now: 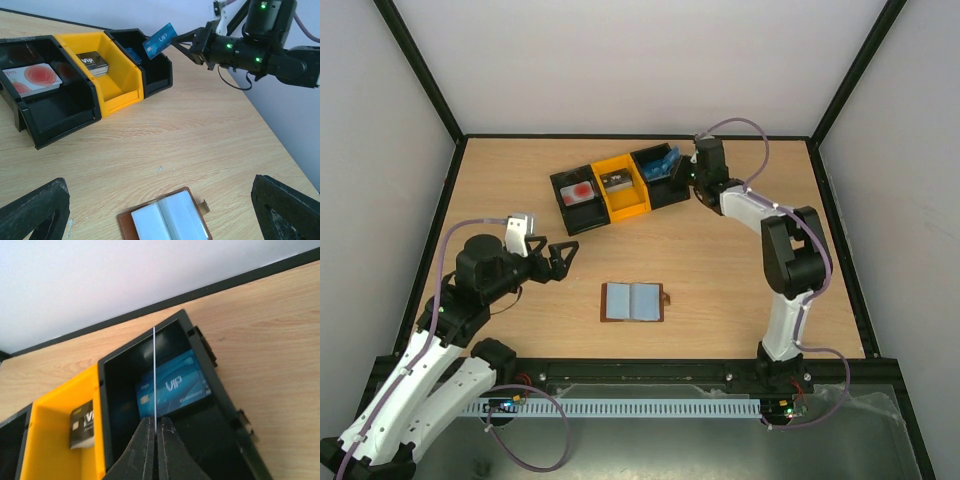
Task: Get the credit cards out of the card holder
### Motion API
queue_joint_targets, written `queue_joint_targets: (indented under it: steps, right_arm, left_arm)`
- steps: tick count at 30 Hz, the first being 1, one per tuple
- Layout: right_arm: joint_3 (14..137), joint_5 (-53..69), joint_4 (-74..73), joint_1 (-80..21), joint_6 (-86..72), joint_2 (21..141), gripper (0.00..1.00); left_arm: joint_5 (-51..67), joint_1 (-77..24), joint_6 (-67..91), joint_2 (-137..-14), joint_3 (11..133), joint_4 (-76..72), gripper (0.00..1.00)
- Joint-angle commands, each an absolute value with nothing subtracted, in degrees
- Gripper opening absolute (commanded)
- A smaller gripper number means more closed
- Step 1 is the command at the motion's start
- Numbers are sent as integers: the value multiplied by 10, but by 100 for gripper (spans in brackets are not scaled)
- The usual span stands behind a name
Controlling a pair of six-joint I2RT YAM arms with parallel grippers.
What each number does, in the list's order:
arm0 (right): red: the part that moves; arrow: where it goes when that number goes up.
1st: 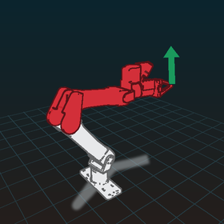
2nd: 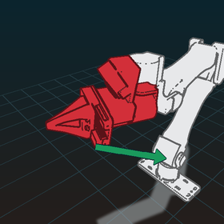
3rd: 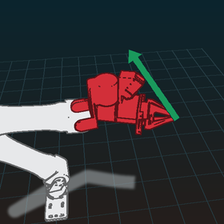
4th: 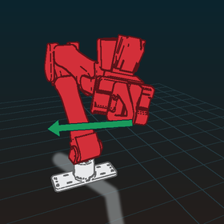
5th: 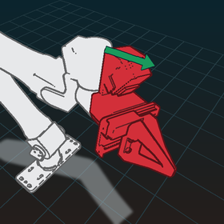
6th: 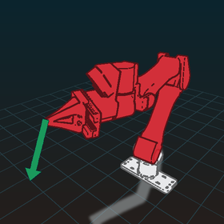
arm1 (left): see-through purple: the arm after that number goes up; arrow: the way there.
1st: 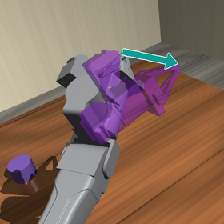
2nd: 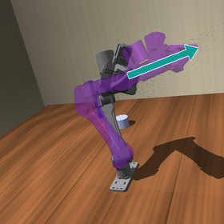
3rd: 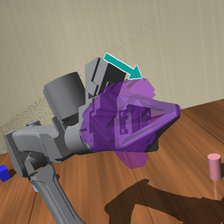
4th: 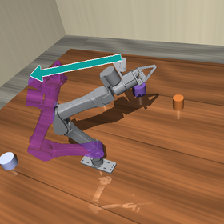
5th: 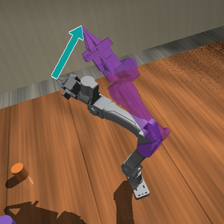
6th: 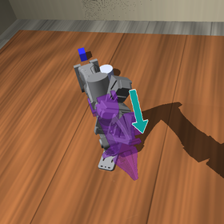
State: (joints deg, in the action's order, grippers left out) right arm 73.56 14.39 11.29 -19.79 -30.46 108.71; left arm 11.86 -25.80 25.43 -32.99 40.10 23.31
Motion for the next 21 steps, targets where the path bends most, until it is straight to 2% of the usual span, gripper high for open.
queue_joint_targets:
  steps: [1,10,21]
  right_arm:
    - [805,148,77,-192,-296,1139,2]
    - [894,196,70,-191,-325,1227,2]
    - [918,221,83,-191,-344,1268,2]
  left_arm:
    - [124,-256,242,-326,397,236,100]
    - [121,-256,239,-341,399,243,100]
    - [120,-256,237,-343,400,244,100]
